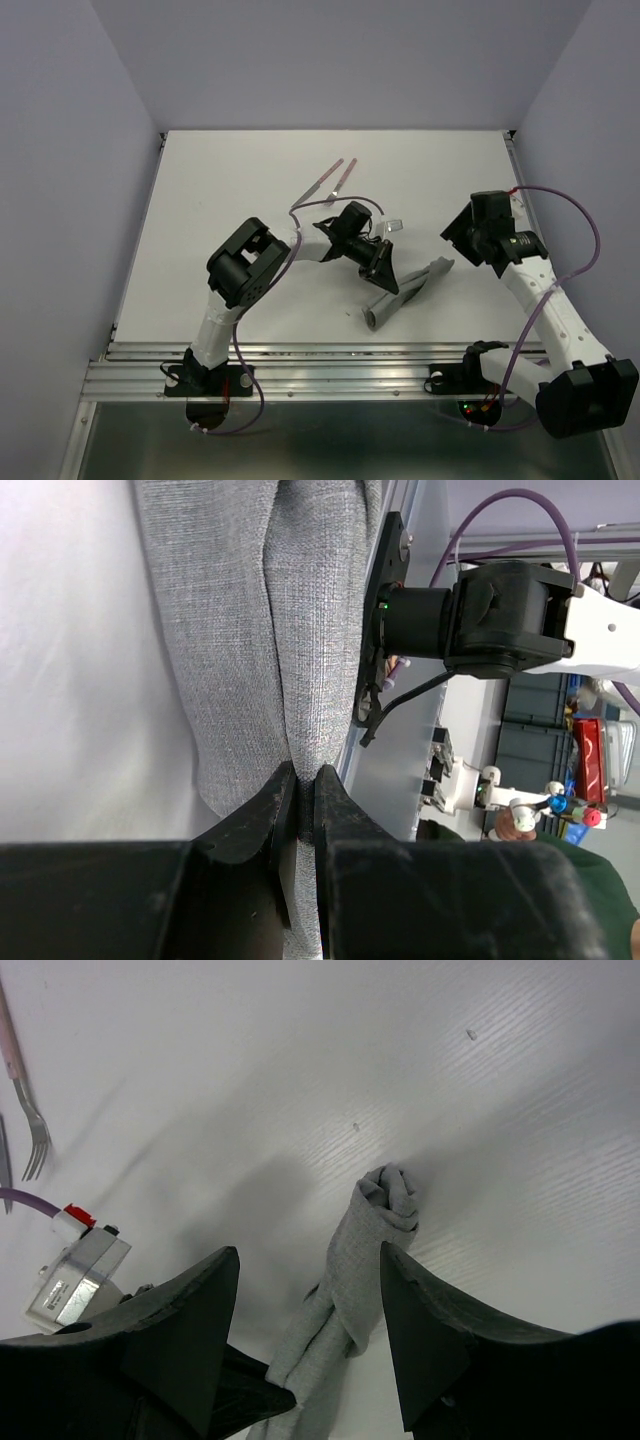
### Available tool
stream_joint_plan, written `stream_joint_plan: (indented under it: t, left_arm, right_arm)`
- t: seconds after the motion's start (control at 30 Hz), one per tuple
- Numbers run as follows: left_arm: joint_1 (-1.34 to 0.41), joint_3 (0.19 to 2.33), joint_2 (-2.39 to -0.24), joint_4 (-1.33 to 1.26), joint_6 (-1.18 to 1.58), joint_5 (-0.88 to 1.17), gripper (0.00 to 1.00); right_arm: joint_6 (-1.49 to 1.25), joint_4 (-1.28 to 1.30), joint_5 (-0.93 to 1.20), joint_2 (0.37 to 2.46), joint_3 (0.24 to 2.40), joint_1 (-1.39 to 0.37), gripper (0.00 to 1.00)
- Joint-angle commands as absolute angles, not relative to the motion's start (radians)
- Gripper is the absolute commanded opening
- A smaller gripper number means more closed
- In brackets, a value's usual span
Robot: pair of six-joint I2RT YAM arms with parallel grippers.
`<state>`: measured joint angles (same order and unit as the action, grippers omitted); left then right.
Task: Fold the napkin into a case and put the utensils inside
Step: Turn over the smaller rectangle-folded napkin at the center of the board.
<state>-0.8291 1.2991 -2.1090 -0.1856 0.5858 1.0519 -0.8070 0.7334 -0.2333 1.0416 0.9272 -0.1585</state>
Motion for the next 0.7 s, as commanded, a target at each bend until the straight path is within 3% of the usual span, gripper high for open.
stream_joint_plan:
  t: [0.0,0.3,0.37,0.43,0.67]
  left_arm:
    - [-0.799,1.276,-2.114,-0.235,0.586,1.109,0.00]
    - [-0.746,1.273,-2.132,-0.230,0.578,1.109,0.00]
    - [-0.733,1.275,-2.132,-0.218,0.574,1.108,0.10]
    - [-0.723,1.285,-2.134,-0.175,0.548,1.092,0.27]
    - [-0.695,1.382,-2.120,0.098,0.371,0.950,0.59]
  right_arm:
    - [-0.790,0.735,-0.261,1.057,0.963,-0.156,0.64]
    - [-0.752,0.692,-0.204,1.117,0.934,-0.156,0.64]
    - [-0.739,0.683,-0.175,1.135,0.924,-0.156,0.64]
    - [-0.726,0.666,-0.140,1.157,0.907,-0.156,0.61]
    - [-0.687,0.586,-0.034,1.216,0.873,-0.156,0.48]
